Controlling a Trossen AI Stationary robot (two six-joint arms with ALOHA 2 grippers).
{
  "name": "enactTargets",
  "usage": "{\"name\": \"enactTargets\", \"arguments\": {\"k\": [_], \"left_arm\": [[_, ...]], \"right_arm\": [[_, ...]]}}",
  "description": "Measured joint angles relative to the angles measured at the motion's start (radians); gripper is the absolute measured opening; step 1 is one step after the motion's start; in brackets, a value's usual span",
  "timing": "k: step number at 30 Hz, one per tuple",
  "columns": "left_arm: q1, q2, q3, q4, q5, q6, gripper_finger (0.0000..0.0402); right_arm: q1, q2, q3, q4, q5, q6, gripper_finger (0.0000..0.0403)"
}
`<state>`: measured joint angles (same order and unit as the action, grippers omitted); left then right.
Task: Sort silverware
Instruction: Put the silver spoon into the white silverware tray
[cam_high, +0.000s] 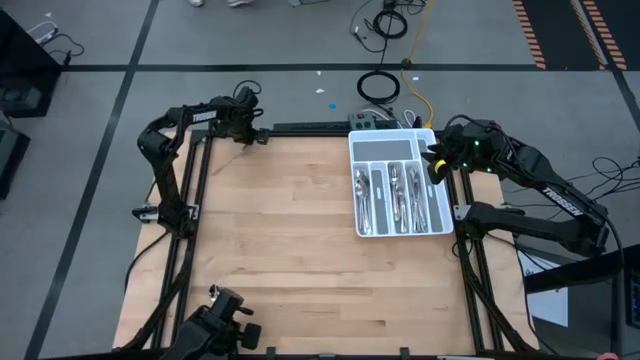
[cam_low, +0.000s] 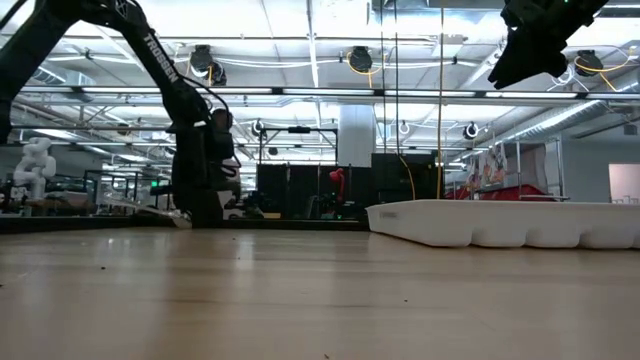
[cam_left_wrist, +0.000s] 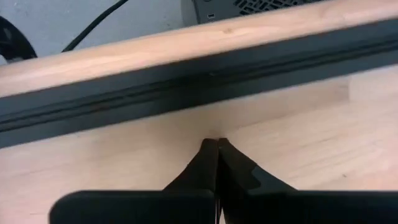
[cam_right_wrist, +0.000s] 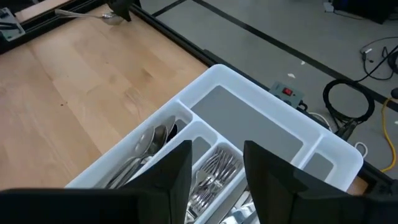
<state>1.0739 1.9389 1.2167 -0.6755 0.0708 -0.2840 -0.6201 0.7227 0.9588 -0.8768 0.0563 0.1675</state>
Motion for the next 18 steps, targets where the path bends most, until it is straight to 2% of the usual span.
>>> {"name": "enactTargets", "arguments": {"k": [11, 18], "left_arm": [[-0.072, -0.068, -0.005, 0.005, 0.021, -0.049, 0.0002], [-0.176, -0.122, -0.003, 0.078, 0.009, -0.131, 0.0001]], "right_arm": [[0.0, 0.0, 0.0, 0.0, 0.0, -0.032, 0.0135], [0.0, 0.0, 0.0, 0.001, 0.0, -0.056, 0.0135]]}}
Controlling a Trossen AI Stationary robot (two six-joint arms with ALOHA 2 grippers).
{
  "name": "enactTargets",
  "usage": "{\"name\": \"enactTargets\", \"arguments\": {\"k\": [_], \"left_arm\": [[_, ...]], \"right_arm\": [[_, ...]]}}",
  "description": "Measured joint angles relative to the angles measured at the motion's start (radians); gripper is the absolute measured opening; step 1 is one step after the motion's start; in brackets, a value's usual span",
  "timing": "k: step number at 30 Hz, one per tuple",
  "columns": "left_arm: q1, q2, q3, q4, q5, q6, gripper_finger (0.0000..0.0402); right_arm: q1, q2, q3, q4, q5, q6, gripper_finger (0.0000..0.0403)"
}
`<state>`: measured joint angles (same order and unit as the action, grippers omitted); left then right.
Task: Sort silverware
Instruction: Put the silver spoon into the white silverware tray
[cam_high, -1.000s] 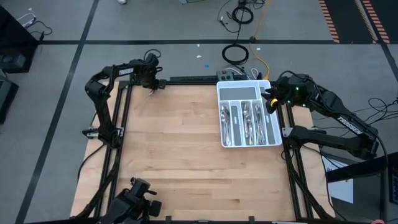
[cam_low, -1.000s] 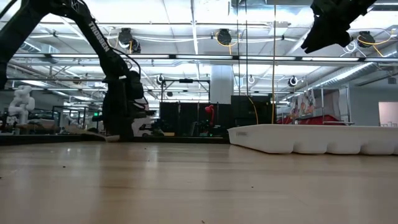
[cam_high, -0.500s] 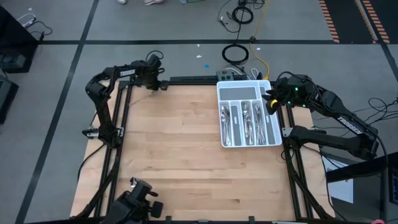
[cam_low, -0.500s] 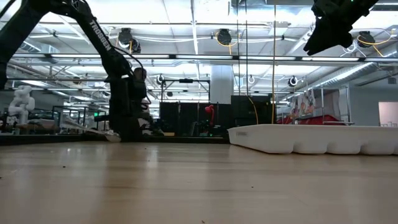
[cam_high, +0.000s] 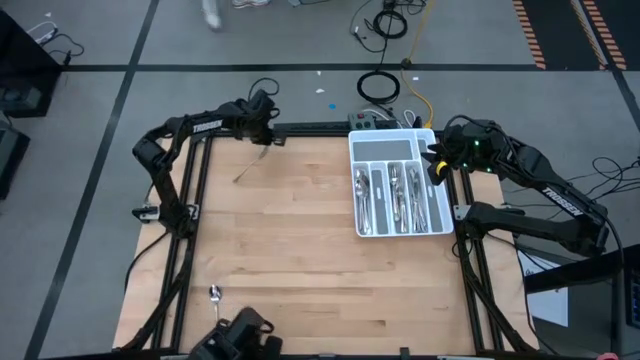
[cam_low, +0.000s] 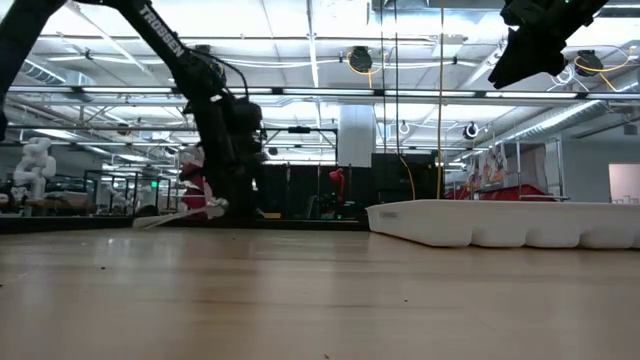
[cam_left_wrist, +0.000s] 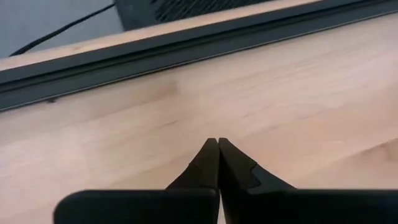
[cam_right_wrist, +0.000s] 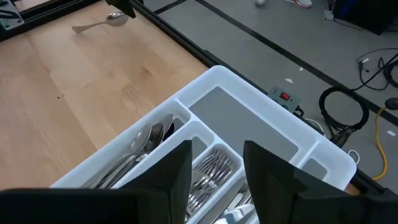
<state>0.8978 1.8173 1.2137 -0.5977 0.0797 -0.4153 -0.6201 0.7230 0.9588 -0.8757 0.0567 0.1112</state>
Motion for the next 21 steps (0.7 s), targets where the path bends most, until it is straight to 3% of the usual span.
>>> {"name": "enactTargets", "arguments": {"k": [11, 21], "left_arm": [[-0.2, -0.029, 0.001, 0.2, -0.006, -0.226, 0.0], [-0.345, -0.03, 0.022, 0.339, -0.041, -0.287, 0.0]], "right_arm": [[0.0, 0.041, 0.0, 0.003, 0.0, -0.004, 0.0135], [0.0, 0.098, 0.0, 0.003, 0.0, -0.026, 0.0135]]}}
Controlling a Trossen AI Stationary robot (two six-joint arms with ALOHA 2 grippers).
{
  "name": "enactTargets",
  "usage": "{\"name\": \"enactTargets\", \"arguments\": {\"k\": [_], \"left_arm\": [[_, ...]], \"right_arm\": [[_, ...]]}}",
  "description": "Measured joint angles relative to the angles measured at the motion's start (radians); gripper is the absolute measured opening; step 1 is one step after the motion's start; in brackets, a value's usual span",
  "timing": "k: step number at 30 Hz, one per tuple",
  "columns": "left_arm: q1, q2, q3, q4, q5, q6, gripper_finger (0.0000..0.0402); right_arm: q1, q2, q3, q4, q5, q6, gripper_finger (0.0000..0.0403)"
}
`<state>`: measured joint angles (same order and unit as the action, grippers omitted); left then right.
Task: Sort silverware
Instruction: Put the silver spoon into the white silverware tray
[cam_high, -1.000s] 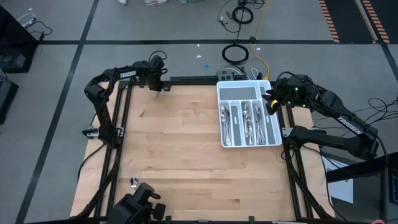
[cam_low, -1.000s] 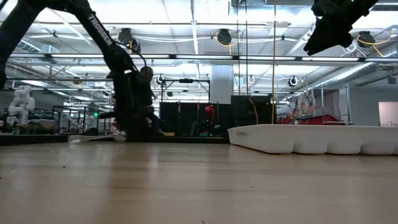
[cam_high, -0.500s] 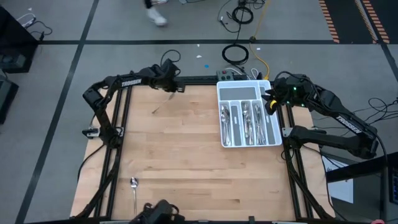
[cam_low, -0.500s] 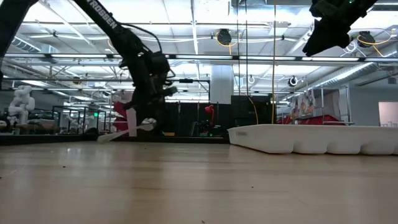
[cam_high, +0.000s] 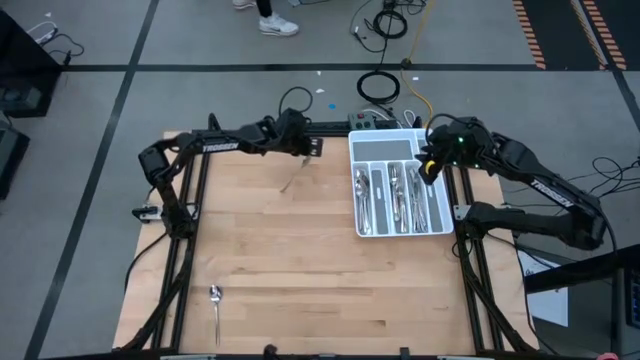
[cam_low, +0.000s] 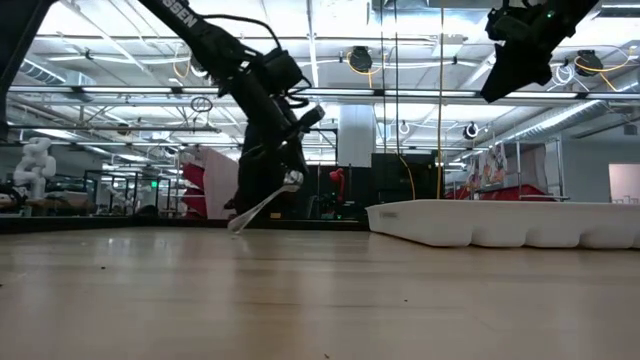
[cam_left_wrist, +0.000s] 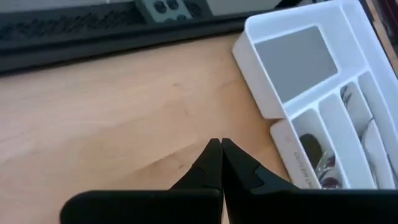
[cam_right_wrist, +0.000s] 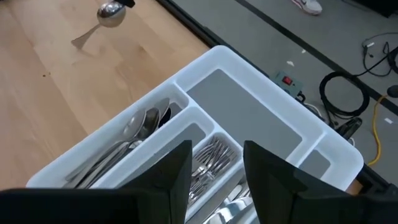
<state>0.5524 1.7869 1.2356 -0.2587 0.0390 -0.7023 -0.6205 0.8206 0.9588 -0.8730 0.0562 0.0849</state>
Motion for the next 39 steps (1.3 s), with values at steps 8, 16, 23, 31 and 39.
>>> {"name": "enactTargets", "arguments": {"k": [8, 16, 23, 31, 39], "left_arm": [[-0.018, 0.0, 0.032, 0.017, -0.101, -0.155, 0.0], [-0.06, 0.0, 0.108, 0.02, -0.104, -0.252, 0.0], [-0.101, -0.001, 0.146, 0.018, -0.15, -0.308, 0.0], [-0.091, -0.001, 0.146, -0.055, -0.251, -0.207, 0.0], [-0.018, 0.074, 0.148, -0.045, -0.035, 0.004, 0.0052]], "right_arm": [[0.0, 0.068, 0.0, 0.02, -0.01, 0.0, 0.0135], [0.0, 0.138, 0.0, 0.032, -0.01, 0.0, 0.0135], [0.0, 0.204, 0.0, 0.12, -0.107, -0.019, 0.0136], [0.037, 0.35, 0.0, 0.367, -0.196, 0.003, 0.0148], [0.067, 0.475, 0.0, 0.395, -0.268, -0.001, 0.0151]]}}
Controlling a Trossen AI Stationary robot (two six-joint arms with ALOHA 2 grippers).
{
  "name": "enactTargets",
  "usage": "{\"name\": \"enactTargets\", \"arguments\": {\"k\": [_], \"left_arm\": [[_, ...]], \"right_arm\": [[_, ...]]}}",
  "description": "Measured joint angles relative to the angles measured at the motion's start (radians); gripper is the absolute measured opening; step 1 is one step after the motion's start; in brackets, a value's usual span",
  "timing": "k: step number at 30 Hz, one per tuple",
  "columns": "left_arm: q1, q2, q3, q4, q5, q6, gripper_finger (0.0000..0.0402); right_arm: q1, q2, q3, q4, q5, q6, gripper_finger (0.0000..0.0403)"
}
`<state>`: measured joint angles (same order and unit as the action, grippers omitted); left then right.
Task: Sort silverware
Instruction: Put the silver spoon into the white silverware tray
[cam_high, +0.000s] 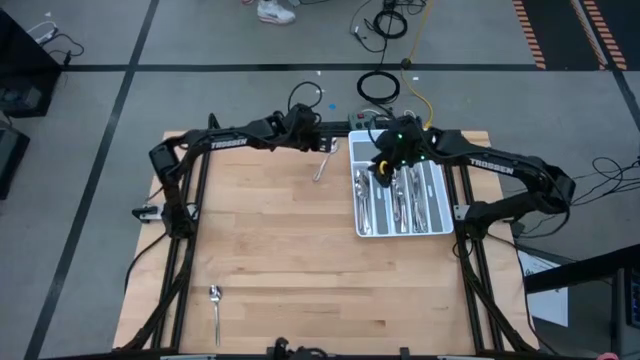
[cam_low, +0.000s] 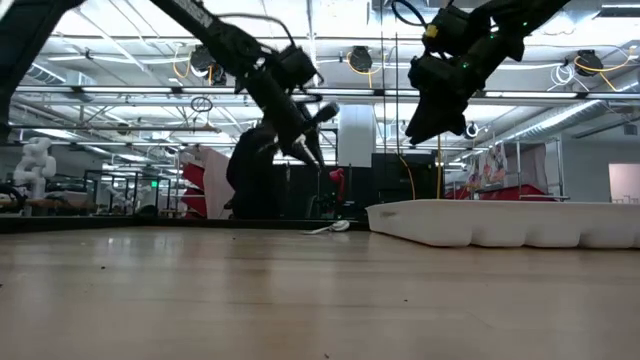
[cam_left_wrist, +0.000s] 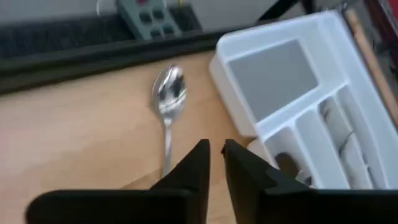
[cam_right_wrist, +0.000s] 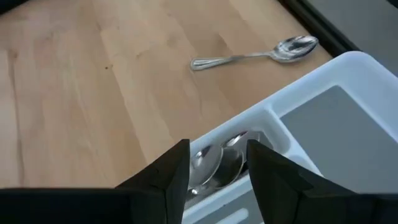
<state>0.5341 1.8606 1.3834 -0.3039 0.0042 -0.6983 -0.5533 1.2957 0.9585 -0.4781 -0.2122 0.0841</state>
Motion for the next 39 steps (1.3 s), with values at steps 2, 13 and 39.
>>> {"name": "enactTargets", "arguments": {"k": [2, 13, 39], "left_arm": [[0.028, 0.035, 0.0, 0.014, 0.051, -0.001, 0.0071], [0.053, 0.117, 0.107, -0.207, 0.092, 0.066, 0.0133], [-0.037, 0.471, 0.523, -0.549, -0.044, 0.154, 0.0138]], "right_arm": [[0.005, 0.003, 0.0, -0.004, -0.008, 0.0, 0.0151], [0.006, -0.084, 0.0, -0.053, 0.002, -0.018, 0.0151], [0.005, -0.088, 0.0, -0.127, 0.001, -0.037, 0.0151]]}}
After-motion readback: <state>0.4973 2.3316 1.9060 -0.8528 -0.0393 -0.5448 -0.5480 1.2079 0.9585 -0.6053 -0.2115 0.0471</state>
